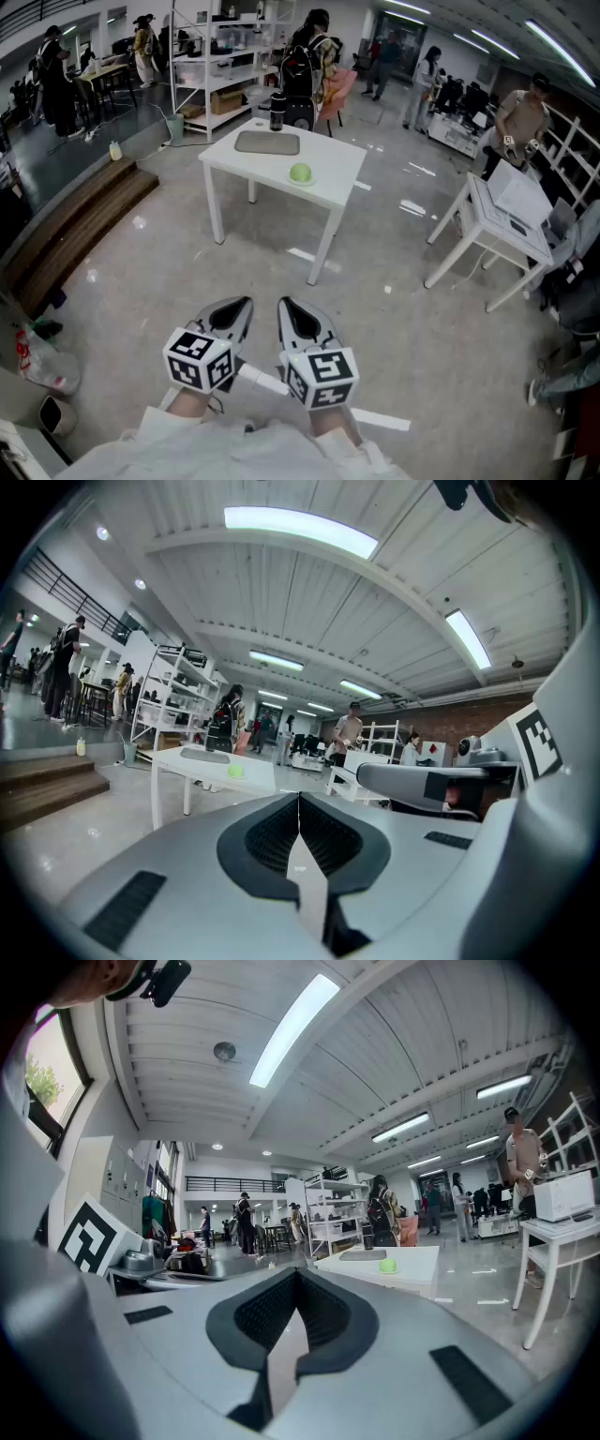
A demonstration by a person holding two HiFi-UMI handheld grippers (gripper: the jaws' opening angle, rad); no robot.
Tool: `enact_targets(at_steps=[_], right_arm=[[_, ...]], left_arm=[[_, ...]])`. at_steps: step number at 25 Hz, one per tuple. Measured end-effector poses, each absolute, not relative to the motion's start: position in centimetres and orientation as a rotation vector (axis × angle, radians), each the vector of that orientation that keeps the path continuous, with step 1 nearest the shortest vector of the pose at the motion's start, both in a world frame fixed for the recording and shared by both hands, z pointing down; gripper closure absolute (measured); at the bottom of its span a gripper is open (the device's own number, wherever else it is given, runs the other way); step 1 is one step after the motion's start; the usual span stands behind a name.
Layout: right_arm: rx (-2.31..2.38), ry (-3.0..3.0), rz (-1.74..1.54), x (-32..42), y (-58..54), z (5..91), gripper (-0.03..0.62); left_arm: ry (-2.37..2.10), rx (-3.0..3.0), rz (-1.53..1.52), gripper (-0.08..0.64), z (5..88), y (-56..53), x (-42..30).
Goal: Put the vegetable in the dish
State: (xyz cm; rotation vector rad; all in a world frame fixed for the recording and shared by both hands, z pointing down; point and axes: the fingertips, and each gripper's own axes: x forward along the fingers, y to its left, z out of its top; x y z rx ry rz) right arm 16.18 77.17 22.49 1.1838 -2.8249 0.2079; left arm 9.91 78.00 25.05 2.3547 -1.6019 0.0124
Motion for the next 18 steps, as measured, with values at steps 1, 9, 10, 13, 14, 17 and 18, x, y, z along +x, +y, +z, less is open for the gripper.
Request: enact_targets(at_steps=[1, 9, 10, 13, 14, 17, 18], right_arm=[[1.179, -2.828, 0.206, 16.0, 76.9, 22.4, 0.578], [1.158, -2.820, 0.244, 15.6, 76.8, 23.0, 0.578], [1.161, -2.819, 0.239, 15.7, 76.7, 23.1, 0.578], [1.165, -2.820, 0.230, 16.1, 76.2, 23.4, 0.578], [1.161, -2.821, 0.231, 16.2, 76.1, 23.4, 0.578], [1.165, -2.827, 0.234, 17.0, 75.6, 23.0, 0.578], [1.158, -2.841, 0.252, 17.3, 75.6, 22.8, 0.578]], left_arm=[[-1.609, 2.354, 0.009, 0.551, 24.9, 77.9, 9.7], [-1.625, 2.369, 0.027, 0.551, 24.4, 77.4, 9.9], [-1.621, 2.370, 0.027, 0.551, 24.4, 77.3, 10.0], [-1.598, 2.371, 0.009, 0.551, 24.7, 76.9, 10.3], [-1.590, 2.372, -0.002, 0.551, 24.7, 76.7, 10.6], [-1.580, 2.377, -0.022, 0.551, 24.2, 76.1, 11.4], [-1.580, 2.378, -0.026, 0.551, 24.1, 75.9, 11.7]])
